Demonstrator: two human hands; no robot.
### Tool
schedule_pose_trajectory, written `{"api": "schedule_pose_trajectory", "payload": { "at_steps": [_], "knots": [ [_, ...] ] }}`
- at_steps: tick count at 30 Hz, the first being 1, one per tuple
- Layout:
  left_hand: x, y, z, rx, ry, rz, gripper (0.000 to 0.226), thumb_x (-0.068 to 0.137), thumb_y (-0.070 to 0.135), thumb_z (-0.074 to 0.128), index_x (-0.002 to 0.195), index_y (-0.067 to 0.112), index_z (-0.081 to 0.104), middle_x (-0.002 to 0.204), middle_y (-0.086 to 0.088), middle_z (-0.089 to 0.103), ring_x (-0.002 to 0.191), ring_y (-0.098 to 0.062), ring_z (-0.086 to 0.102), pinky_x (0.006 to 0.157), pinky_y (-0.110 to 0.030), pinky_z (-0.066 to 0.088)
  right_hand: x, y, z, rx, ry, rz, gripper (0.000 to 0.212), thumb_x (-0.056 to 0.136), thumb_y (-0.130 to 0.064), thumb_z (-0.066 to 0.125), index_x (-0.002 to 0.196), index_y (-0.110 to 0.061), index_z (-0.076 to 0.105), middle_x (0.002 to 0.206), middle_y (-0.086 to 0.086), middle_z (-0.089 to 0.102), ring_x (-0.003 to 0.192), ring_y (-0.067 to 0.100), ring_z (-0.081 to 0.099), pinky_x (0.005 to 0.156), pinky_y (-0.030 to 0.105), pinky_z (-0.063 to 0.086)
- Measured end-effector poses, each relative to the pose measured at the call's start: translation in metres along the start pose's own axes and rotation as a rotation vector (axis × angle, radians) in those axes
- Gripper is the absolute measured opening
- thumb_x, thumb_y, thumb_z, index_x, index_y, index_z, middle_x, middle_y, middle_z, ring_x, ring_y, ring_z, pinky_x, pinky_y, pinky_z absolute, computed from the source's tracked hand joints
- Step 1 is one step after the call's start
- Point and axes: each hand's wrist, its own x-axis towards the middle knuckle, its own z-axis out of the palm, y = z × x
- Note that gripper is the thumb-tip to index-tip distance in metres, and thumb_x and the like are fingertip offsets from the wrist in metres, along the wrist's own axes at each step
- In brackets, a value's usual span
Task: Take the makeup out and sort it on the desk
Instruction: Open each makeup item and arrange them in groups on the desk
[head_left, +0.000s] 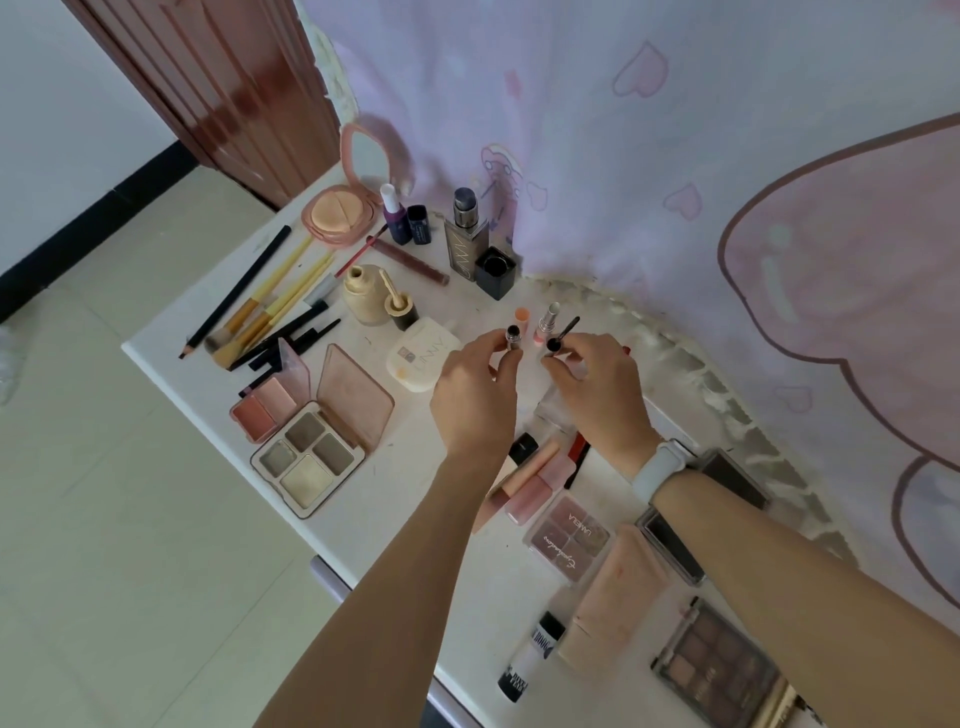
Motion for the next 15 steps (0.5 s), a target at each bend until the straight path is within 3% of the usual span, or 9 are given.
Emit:
{"api": "schedule_pose_trajectory", "payload": {
  "at_steps": [8,15],
  "knots": [
    [0.0084,0.0004,-0.0021,0.092,-0.017,0.112,0.019,0.088,0.02,0.06,0.106,0.016,0.067,0.087,-0.001,0.061,0.087,-0.023,0.058,0.066,-0.026,0.037,-0.002,-0.0016,0.0051,-0.003,-0.024,-0.019,0.017,0.084,-0.011,0.064,0.099,-0.003,0.066,0.091,0.011,0.064,0.086,0.023,0.053,0.074,0.016,0.034],
    [0.0067,0.0005,-0.0026,0.12,-0.013,0.151,0.021,0.087,0.017,0.061,0.107,0.014,0.068,0.093,-0.005,0.067,0.091,-0.023,0.056,0.069,-0.032,0.043,-0.0038,-0.0025,0.0072,-0.003,-0.02,-0.021,0.017,0.084,-0.01,0.063,0.099,-0.002,0.064,0.089,0.011,0.063,0.084,0.02,0.049,0.073,0.013,0.029]
  ]
}}
